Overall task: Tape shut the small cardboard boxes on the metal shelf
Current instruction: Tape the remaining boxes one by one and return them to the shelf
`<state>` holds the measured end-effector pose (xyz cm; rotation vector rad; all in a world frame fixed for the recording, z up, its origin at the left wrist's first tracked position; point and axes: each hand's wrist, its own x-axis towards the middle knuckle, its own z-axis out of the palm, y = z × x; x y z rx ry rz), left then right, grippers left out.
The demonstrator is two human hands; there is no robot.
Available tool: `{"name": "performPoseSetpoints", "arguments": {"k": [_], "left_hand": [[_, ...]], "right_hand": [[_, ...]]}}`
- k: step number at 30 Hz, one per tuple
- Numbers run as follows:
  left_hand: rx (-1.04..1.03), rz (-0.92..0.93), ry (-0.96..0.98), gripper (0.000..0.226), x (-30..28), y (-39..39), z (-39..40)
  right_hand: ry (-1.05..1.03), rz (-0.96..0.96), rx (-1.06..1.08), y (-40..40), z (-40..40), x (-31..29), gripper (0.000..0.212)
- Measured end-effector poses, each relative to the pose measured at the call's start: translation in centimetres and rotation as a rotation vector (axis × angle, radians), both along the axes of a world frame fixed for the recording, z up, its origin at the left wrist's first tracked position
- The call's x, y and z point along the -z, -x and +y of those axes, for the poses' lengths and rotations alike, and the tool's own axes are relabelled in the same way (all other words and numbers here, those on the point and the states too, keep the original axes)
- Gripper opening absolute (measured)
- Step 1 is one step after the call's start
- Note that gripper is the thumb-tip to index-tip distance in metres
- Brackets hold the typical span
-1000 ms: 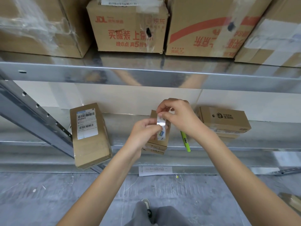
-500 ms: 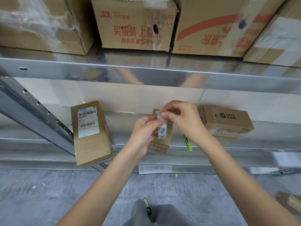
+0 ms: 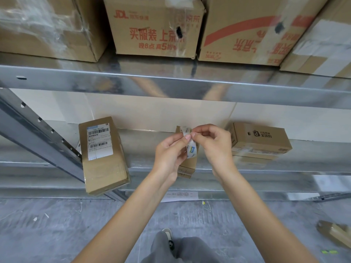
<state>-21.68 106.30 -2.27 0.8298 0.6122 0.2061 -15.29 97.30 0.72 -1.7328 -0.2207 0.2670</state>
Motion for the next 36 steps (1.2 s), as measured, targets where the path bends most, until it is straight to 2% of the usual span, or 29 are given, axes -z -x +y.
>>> {"name": "performPoseSetpoints", "arguments": {"k": [3, 5, 7, 8, 10, 11, 12, 14, 16, 18, 19, 22, 23, 27, 29, 31, 32, 34, 36], "left_hand": [[-0.046, 0.006, -0.015, 0.019, 0.2, 0.0, -0.3], [-0.076, 0.024, -0.005, 0.007, 0.5, 0.0, 0.0], [-0.106, 0.064, -0.066, 0.003, 1.1, 0.1, 0.5], [-0.118, 0.083, -0.135, 0.004, 1.5, 0.0, 0.9], [-0.143, 0.106, -0.334, 0.009, 2.6, -0.2, 2.2], [-0.165, 0.124, -0.438, 0.01, 3.2, -0.4, 3.2], [-0.187, 0.157, -0.544, 0.009, 3.9, -0.6, 4.3], [-0.187, 0.261, -0.825, 0.003, 5.6, -1.1, 7.0], [-0.124, 0.38, -1.106, 0.018, 7.6, -1.4, 9.2], [0.009, 0.536, -1.273, 0.034, 9.5, -1.5, 10.8], [0.078, 0.616, -1.342, 0.035, 10.3, -1.7, 11.2], [0.203, 0.735, -1.485, 0.012, 12.2, -2.3, 12.3], [0.233, 0.743, -1.513, 0.013, 12.7, -2.6, 12.5], [0.286, 0.768, -1.533, 0.022, 14.6, -3.4, 12.6], [0.158, 0.608, -1.48, 0.03, 14.5, -3.8, 11.7], [0.08, 0.312, -1.267, 0.035, 13.4, -4.4, 10.0], [0.131, 0.214, -1.141, 0.039, 12.8, -4.7, 8.7], [0.309, 0.133, -0.927, 0.049, 11.9, -5.0, 6.4], [0.346, 0.089, -0.717, 0.052, 11.9, -5.1, 4.8]], "right_hand": [[-0.14, 0.118, 0.096, 0.9, 0.6, 0.9, 0.02], [-0.289, 0.312, 0.118, 0.8, 0.8, 1.7, 0.035], [-0.366, 0.45, 0.081, 0.7, 1.0, 2.7, 0.036], [-0.282, 0.409, 0.071, 0.7, 1.1, 3.4, 0.03], [0.064, 0.134, 0.12, 1.0, 1.7, 5.1, 0.022], [0.237, -0.015, 0.147, 1.2, 2.1, 6.1, 0.024], [0.412, -0.124, 0.143, 1.3, 2.5, 6.9, 0.036], [0.775, -0.211, 0.075, 1.6, 3.8, 8.3, 0.069], [1.08, -0.264, -0.04, 1.8, 5.0, 9.5, 0.09], [1.241, -0.365, -0.148, 2.3, 5.7, 10.8, 0.095], [1.27, -0.407, -0.178, 2.6, 5.7, 11.3, 0.092], [1.313, -0.468, -0.269, 2.5, 4.0, 12.3, 0.084], [1.303, -0.494, -0.321, 2.2, 3.0, 12.6, 0.084], [1.232, -0.651, -0.502, -1.0, -1.4, 12.8, 0.089], [1.202, -0.666, -0.566, -2.8, -2.7, 12.3, 0.094], [1.162, -0.659, -0.626, -4.1, -3.5, 12.2, 0.092], [1.139, -0.665, -0.65, -4.4, -3.8, 12.2, 0.089], [1.102, -0.695, -0.653, -4.5, -3.6, 12.2, 0.088], [1.104, -0.685, -0.623, -4.5, -2.0, 12.2, 0.104]]}}
